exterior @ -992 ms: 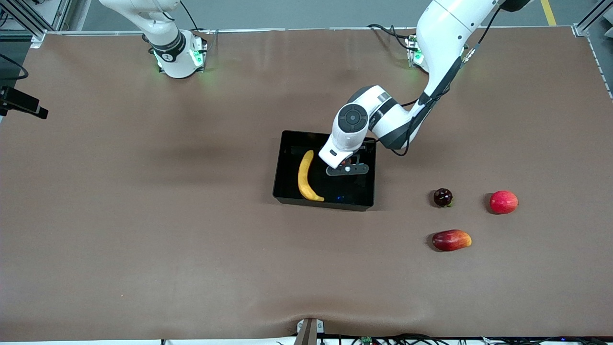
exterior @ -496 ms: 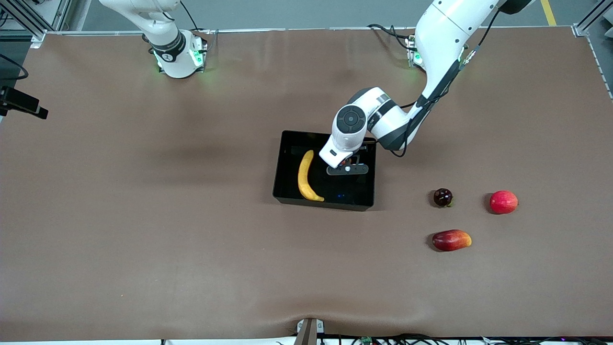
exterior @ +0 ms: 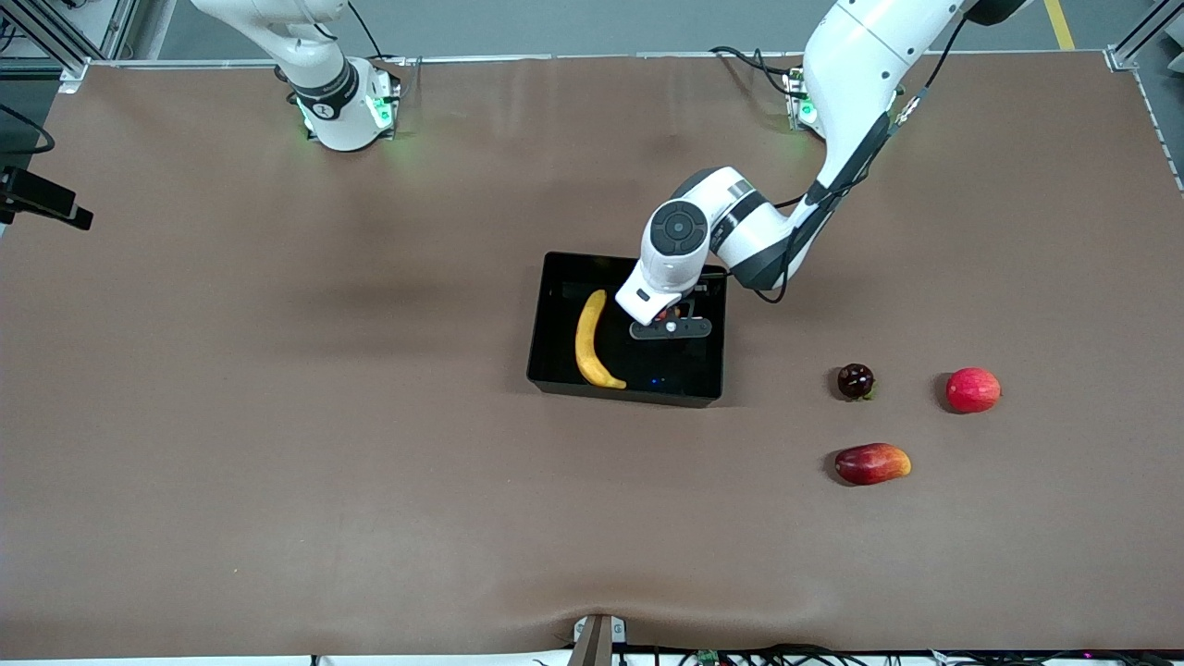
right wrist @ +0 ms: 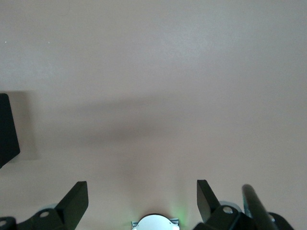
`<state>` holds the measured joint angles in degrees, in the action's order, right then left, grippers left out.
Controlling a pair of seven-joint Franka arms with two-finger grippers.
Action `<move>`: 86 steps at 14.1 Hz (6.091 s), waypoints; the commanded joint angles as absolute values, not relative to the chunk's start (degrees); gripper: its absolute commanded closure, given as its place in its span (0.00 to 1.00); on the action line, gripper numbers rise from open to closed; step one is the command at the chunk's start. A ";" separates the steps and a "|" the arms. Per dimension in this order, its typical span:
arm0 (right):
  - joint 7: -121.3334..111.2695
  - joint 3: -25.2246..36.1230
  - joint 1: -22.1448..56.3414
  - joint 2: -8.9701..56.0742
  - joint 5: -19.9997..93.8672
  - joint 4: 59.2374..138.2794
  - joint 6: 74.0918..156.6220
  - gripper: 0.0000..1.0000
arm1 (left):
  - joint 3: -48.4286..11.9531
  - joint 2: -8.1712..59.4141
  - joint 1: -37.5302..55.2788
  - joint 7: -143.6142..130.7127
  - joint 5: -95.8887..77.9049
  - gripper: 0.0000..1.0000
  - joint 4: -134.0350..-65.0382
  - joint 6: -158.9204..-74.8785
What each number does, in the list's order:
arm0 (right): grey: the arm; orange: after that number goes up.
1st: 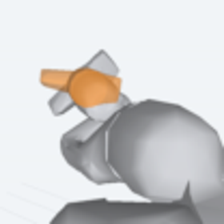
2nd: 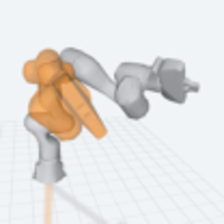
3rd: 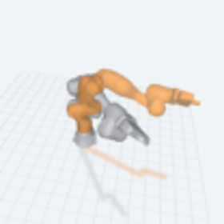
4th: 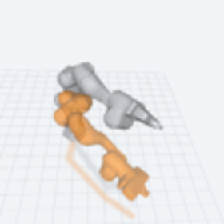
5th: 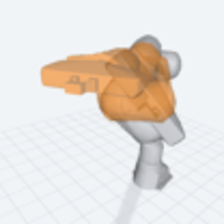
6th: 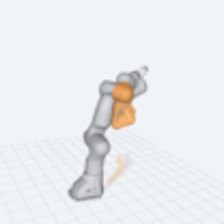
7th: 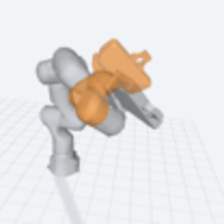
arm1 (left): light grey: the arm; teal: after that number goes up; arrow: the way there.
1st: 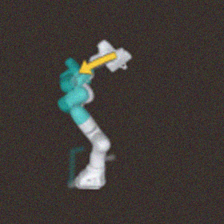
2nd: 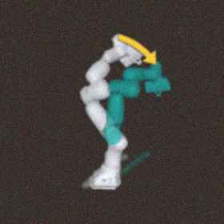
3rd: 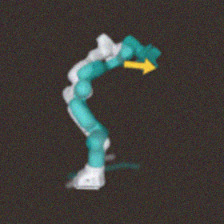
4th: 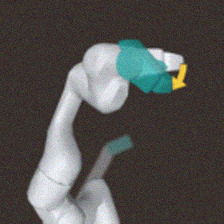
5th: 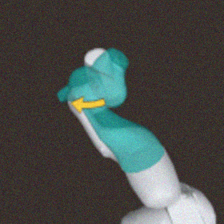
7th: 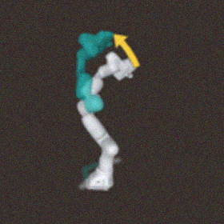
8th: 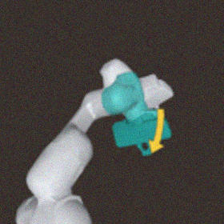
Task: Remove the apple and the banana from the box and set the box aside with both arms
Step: 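Carry the apple out of the tray beside the red apple, then lower the apple onto the table and open the left gripper, then move the left gripper back over the yellow banana in the tray, then lower the left gripper and grasp the banana stem end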
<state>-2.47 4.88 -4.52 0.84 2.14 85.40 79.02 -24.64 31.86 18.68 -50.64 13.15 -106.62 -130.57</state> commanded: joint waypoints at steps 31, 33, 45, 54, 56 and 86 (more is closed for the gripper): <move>-1.76 4.04 -5.27 0.79 2.46 85.52 78.75 0.00 | -24.08 27.77 -21.71 -1.67 17.66 1.00 -105.12 -130.34; -1.76 4.04 -5.27 0.79 2.46 85.60 78.75 0.00 | -23.99 29.00 -21.97 -1.67 18.71 1.00 -105.12 -130.52; -1.76 4.04 -5.19 0.88 2.46 85.61 78.75 0.00 | -23.91 34.72 -22.06 -2.81 24.26 0.70 -104.15 -132.36; -1.84 4.04 -5.36 0.88 2.46 85.61 78.84 0.00 | -26.70 29.10 -21.44 -3.42 23.21 0.00 -102.66 -128.24; -1.84 4.04 -5.27 0.88 2.46 85.61 78.84 0.00 | -29.78 27.69 -21.45 -8.50 23.29 0.00 -102.48 -125.17; -1.76 4.04 -5.27 1.05 2.46 85.43 78.75 0.00 | -26.46 49.04 27.60 -57.39 25.58 0.00 -82.00 -126.73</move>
